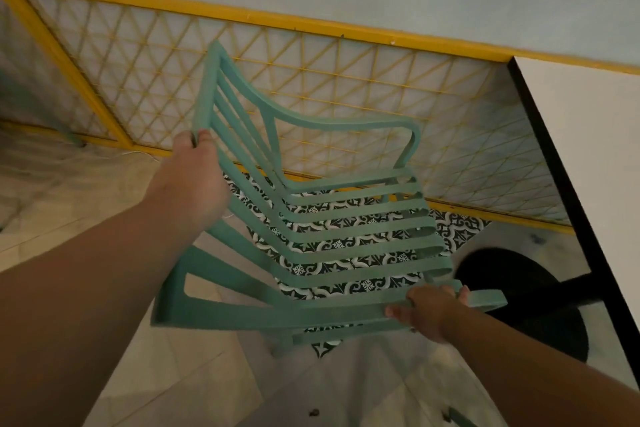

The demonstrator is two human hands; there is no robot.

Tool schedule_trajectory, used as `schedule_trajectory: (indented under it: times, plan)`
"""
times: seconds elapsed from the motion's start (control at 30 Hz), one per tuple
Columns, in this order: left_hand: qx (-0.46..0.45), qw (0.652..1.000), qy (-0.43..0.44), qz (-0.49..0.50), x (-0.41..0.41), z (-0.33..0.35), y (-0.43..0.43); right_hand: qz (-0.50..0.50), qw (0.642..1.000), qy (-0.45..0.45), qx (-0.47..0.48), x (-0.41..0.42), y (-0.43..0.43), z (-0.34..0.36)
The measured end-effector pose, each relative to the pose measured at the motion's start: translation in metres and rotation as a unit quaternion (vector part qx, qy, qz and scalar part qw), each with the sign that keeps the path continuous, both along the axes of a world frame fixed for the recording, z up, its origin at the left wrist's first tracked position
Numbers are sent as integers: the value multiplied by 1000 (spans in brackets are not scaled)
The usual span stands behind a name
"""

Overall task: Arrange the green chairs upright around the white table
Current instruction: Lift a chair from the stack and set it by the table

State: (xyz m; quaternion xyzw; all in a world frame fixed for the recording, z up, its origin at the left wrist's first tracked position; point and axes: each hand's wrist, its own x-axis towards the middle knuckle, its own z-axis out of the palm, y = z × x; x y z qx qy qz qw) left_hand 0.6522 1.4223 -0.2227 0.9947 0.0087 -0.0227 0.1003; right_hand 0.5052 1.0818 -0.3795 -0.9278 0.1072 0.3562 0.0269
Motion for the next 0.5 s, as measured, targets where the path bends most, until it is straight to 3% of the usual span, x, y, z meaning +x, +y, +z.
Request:
schedule_trajectory:
  times: [0.27,0.4,0.5]
  plan:
    - [37,999,12,-9,5,3,-4,-10,1000,-15,9,6,0,1]
    - [166,985,23,-35,-26,20,-21,-16,1000,-20,10,6,-1,-3]
    - [130,984,52,-111,-74,15,-53,-28,999,-12,20,8,-1,0]
